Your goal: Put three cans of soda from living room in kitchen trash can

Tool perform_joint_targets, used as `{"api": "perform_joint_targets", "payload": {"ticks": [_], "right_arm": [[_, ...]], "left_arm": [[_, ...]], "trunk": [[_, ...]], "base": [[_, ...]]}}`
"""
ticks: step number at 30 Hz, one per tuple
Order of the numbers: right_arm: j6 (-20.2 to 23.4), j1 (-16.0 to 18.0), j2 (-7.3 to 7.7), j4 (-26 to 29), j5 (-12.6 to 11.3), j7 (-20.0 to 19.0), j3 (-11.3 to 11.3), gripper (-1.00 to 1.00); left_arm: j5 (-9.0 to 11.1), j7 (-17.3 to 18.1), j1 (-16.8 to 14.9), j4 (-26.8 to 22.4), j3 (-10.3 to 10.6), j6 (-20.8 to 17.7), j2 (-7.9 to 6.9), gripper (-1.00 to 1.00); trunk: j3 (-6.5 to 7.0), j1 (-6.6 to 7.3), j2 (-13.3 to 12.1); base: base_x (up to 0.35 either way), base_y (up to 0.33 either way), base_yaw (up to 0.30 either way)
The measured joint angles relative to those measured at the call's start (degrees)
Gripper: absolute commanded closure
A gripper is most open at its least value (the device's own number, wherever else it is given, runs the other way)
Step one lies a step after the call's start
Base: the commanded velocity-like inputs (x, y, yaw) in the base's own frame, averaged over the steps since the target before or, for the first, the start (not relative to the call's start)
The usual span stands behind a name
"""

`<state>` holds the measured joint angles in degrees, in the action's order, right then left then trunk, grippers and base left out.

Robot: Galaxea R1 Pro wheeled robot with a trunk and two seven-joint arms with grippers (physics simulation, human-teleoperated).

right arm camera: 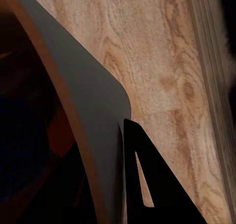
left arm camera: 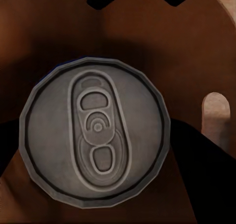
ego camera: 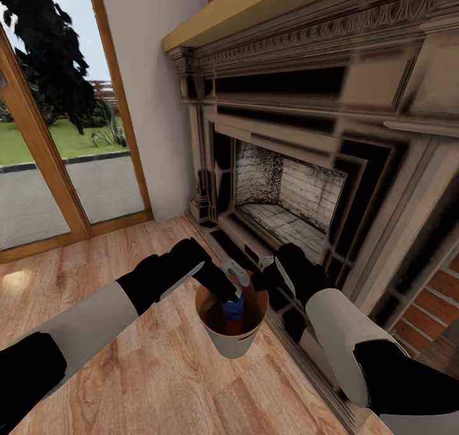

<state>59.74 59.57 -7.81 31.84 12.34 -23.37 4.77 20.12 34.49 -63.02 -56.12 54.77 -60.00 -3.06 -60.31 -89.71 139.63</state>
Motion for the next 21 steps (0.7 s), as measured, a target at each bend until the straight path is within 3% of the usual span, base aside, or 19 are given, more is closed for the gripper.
{"api": "perform_joint_targets", "payload": {"ticks": [11, 21], "right_arm": [[0.0, 0.0, 0.04, 0.0, 0.0, 0.0, -0.1, 1.0], [0.0, 0.0, 0.03, 0.0, 0.1, 0.0, -0.1, 1.0]], "left_arm": [[-0.1, -2.6, 0.0, 2.9, 2.0, 0.0, 0.13, 1.0], [0.0, -3.2, 0.0, 3.5, 2.2, 0.0, 0.66, 1.0]], "trunk": [[0.0, 0.0, 0.0], [0.0, 0.0, 0.0]], "base": [[0.0, 0.0, 0.0], [0.0, 0.0, 0.0]]}}
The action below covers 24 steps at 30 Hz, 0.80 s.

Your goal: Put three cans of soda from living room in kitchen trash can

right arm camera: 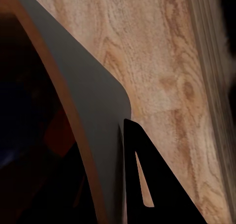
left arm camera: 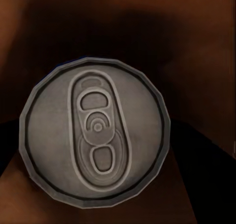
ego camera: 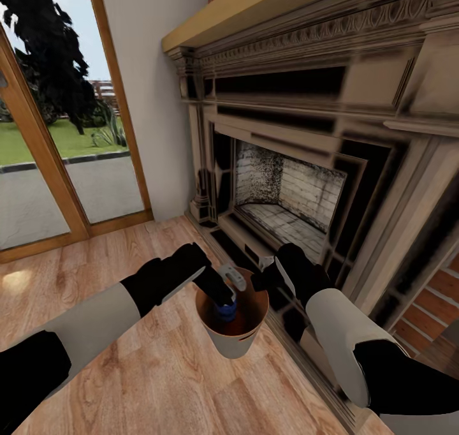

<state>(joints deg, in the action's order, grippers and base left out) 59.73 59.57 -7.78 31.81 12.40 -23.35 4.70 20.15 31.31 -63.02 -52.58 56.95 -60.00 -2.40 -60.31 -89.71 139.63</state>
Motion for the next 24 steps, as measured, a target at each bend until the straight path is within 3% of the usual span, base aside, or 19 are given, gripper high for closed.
{"api": "perform_joint_targets", "payload": {"ticks": [1, 2, 15, 19, 20, 24], "right_arm": [[0.0, 0.0, -0.01, 0.0, 0.0, 0.0, 0.0, 1.0], [0.0, 0.0, -0.02, 0.0, -0.1, 0.0, 0.0, 1.0], [0.0, 0.0, 0.13, -0.1, -0.3, 0.0, 0.0, 1.0], [0.0, -0.1, 0.22, -0.2, 0.1, 0.0, -0.1, 1.0], [0.0, -0.1, 0.24, -0.2, 0.1, 0.0, -0.1, 1.0], [0.0, -0.1, 0.29, -0.3, -0.1, -0.1, -0.3, 1.0]], "left_arm": [[0.0, 0.0, 0.0, 0.0, 0.0, 0.0, 0.12, 1.0], [0.0, 0.0, 0.0, 0.0, 0.0, 0.0, 0.17, -1.0], [0.2, -0.4, 0.1, -0.1, 0.1, 0.0, 0.36, -1.0], [0.5, -0.1, 0.1, -2.3, -0.3, 0.0, -0.54, -1.0], [0.5, 0.0, 0.1, -2.9, -0.4, 0.0, -1.14, -1.0], [0.7, 0.3, 0.2, -8.4, -0.6, 0.0, -7.53, -1.0]], "trunk": [[0.0, 0.0, 0.0], [0.0, 0.0, 0.0], [0.0, 0.0, 0.0], [0.0, 0.0, 0.0], [0.0, 0.0, 0.0], [0.0, 0.0, 0.0]], "base": [[0.0, 0.0, 0.0], [0.0, 0.0, 0.0], [0.0, 0.0, 0.0], [0.0, 0.0, 0.0], [0.0, 0.0, 0.0], [0.0, 0.0, 0.0]]}}
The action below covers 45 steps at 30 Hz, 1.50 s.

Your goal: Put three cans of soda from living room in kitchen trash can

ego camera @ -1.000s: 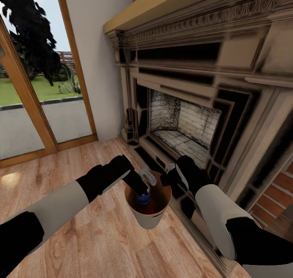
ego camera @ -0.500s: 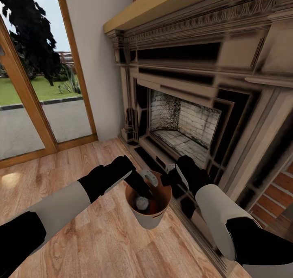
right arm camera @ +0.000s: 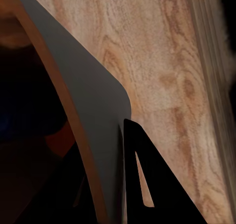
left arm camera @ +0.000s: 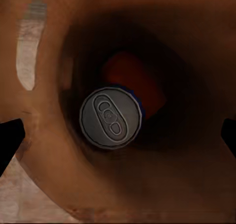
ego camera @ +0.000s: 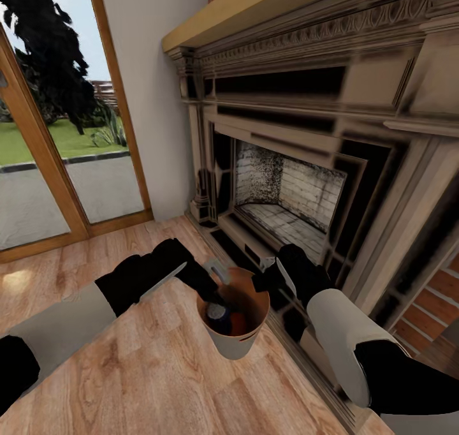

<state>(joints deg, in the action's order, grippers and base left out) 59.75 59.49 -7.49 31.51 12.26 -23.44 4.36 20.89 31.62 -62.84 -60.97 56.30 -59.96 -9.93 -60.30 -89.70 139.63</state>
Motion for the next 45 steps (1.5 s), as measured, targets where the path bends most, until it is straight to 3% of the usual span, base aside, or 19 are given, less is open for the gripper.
{"api": "perform_joint_targets", "payload": {"ticks": [1, 3, 4, 5, 6, 9, 11, 12, 13, 14, 16, 17, 19, 23, 26, 28, 31, 37, 45], "right_arm": [[0.0, 0.0, 0.04, -0.1, 0.0, 0.0, -0.1, 1.0], [0.0, 0.0, 0.08, -0.2, 0.0, 0.0, -0.1, 1.0], [0.0, -0.1, 0.11, -0.2, 0.1, 0.0, -0.1, 1.0], [0.0, -0.1, 0.13, -0.2, 0.1, 0.0, -0.1, 1.0], [0.0, -0.1, 0.2, -0.2, 0.1, 0.0, 0.0, 1.0], [0.0, -0.1, 0.38, -0.3, 0.1, 0.0, 0.0, 1.0], [0.0, -0.2, 0.58, -0.3, 0.0, 0.0, 0.0, 1.0], [0.0, -0.3, 0.63, -0.3, 0.1, 0.0, 0.0, 1.0], [0.0, -0.4, 0.69, -0.3, 0.2, 0.0, 0.1, 1.0], [0.0, -0.4, 0.71, -0.3, 0.3, 0.0, 0.1, 1.0], [0.0, -0.5, 0.72, -0.3, 0.3, -0.1, 0.1, 1.0], [0.0, -0.6, 0.74, -0.3, 0.1, 0.0, 0.1, 1.0], [0.1, -0.9, 0.79, -0.3, 0.0, 0.0, 0.1, 1.0], [-0.3, -3.3, 1.49, -0.2, -0.1, 0.0, 0.1, 1.0], [-2.7, -4.6, 1.91, 0.0, 1.1, 0.2, 0.2, 1.0], [-3.1, -5.5, 1.98, 0.1, 1.0, 0.1, 0.2, 1.0], [-3.2, -6.6, 2.42, 0.2, -0.4, 0.1, 0.2, 1.0], [-8.3, -9.2, 3.85, 0.3, 0.8, 0.9, 0.1, 1.0], [-11.5, -11.2, 4.11, 0.3, 0.6, 2.6, 0.1, 1.0]], "left_arm": [[-0.1, -0.2, 0.3, -3.7, -0.1, 0.1, -3.71, -1.0], [-0.2, -1.4, 1.1, -8.4, -0.2, 0.0, -8.53, -1.0], [-0.3, -3.8, 2.2, -10.7, -1.2, 0.0, -10.79, -1.0], [-0.1, -5.3, 2.9, -11.6, -2.0, 0.0, -11.83, -1.0], [-0.1, -7.4, 4.3, -13.0, -4.3, 0.0, -13.26, -1.0], [0.2, -9.1, 7.2, -15.1, -9.7, 0.8, -14.58, -1.0], [0.2, -8.5, 12.3, -17.4, -18.7, 4.4, -15.35, -1.0], [0.2, -8.0, 13.9, -17.7, -21.4, 5.6, -15.48, -1.0], [-0.2, -7.0, 18.1, -17.8, -29.4, 9.4, -15.61, -1.0], [-0.3, -6.7, 21.0, -17.1, -35.6, 12.3, -15.54, -1.0], [-0.4, -6.8, 26.2, -14.3, -45.4, 18.4, -15.37, -1.0], [-0.4, -7.5, 28.6, -12.6, -48.5, 22.0, -15.3, -1.0], [-0.4, -10.0, 31.7, -9.8, -51.2, 28.1, -15.21, -1.0], [-0.4, -17.1, 35.8, -3.9, -53.2, 38.3, -14.55, -1.0], [-0.4, -19.0, 38.0, 0.5, -53.5, 46.0, -13.4, -1.0], [-0.4, -19.4, 38.5, 1.9, -53.5, 48.5, -13.0, -1.0], [-0.3, -19.6, 39.6, 3.3, -53.6, 50.3, -12.45, -1.0], [-0.3, -19.9, 41.0, 4.0, -53.5, 53.6, -10.86, -1.0], [-0.4, -19.9, 41.5, 4.1, -53.5, 54.7, -10.34, -1.0]], "trunk": [[0.0, 0.0, 0.0], [0.0, 0.0, 0.0], [0.0, 0.0, 0.0], [0.0, 0.0, 0.0], [0.0, 0.0, 0.0], [0.0, 0.0, 0.0], [0.0, 0.0, 0.0], [0.0, 0.0, 0.0], [-0.01, -0.01, 0.0], [-0.01, 0.0, 0.0], [-0.01, -0.01, 0.0], [-0.01, -0.01, 0.0], [-0.01, -0.01, 0.0], [-0.01, -0.01, 0.0], [-0.01, -0.01, 0.0], [-0.01, -0.01, 0.0], [-0.01, 0.0, 0.0], [-0.01, -0.01, 0.0], [0.0, 0.0, 0.0]], "base": [[0.0, 0.0, 0.0], [0.0, 0.0, 0.0], [0.0, 0.0, 0.0], [0.0, 0.0, 0.0], [0.0, 0.0, 0.0], [0.0, 0.0, 0.0], [0.0, 0.0, 0.0], [0.0, 0.0, 0.0], [0.0, 0.0, 0.0], [0.0, 0.0, 0.0], [0.0, 0.0, 0.0], [0.0, 0.0, 0.0], [0.0, 0.0, 0.0], [0.029, 0.0, 0.0], [0.22, 0.0, 0.0], [0.284, 0.0, 0.0], [0.311, 0.0, 0.0], [0.324, 0.0, 0.0], [0.319, 0.003, 0.0]]}}
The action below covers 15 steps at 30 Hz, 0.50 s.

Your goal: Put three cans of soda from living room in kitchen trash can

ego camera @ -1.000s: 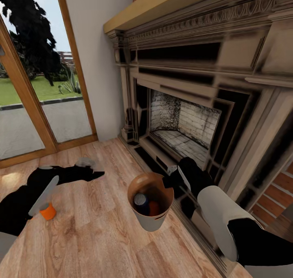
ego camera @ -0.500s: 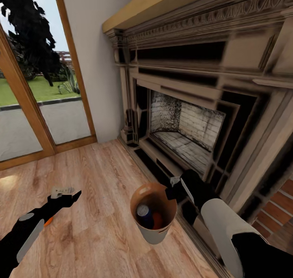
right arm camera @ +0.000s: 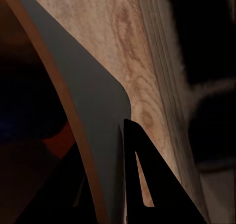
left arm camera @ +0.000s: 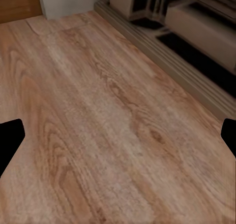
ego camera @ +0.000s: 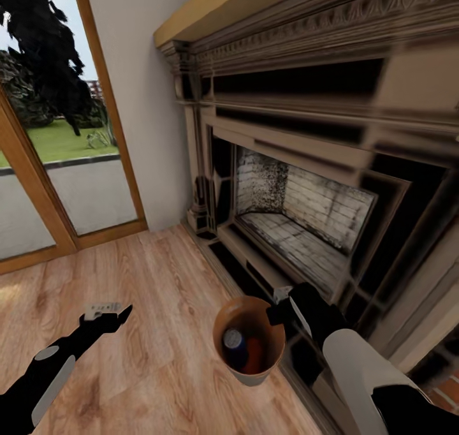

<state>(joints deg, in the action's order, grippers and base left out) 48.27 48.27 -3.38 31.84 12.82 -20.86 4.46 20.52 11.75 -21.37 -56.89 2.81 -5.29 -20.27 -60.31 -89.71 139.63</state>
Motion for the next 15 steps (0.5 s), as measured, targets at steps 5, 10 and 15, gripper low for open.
{"api": "perform_joint_targets", "payload": {"ticks": [5, 10, 15], "right_arm": [[-0.9, -0.3, -0.35, 0.1, -0.4, 0.1, 0.1, 1.0], [-1.0, -0.4, -0.45, 0.1, -0.4, 0.1, 0.1, 1.0], [-1.0, -0.4, -0.49, 0.1, -0.5, 0.1, 0.2, 1.0]], "left_arm": [[0.1, 0.2, 0.6, 0.0, -0.1, 0.1, 0.0, -1.0], [0.1, 0.3, 0.8, 0.0, -0.1, 0.0, 0.04, -1.0], [0.1, 0.3, 0.8, 0.1, -0.1, 0.0, 0.05, -1.0]], "trunk": [[0.0, 0.0, 0.0], [0.0, 0.0, 0.0], [0.0, 0.0, 0.0]], "base": [[0.035, 0.155, 0.0], [-0.121, 0.241, 0.0], [-0.151, 0.257, 0.0]]}}
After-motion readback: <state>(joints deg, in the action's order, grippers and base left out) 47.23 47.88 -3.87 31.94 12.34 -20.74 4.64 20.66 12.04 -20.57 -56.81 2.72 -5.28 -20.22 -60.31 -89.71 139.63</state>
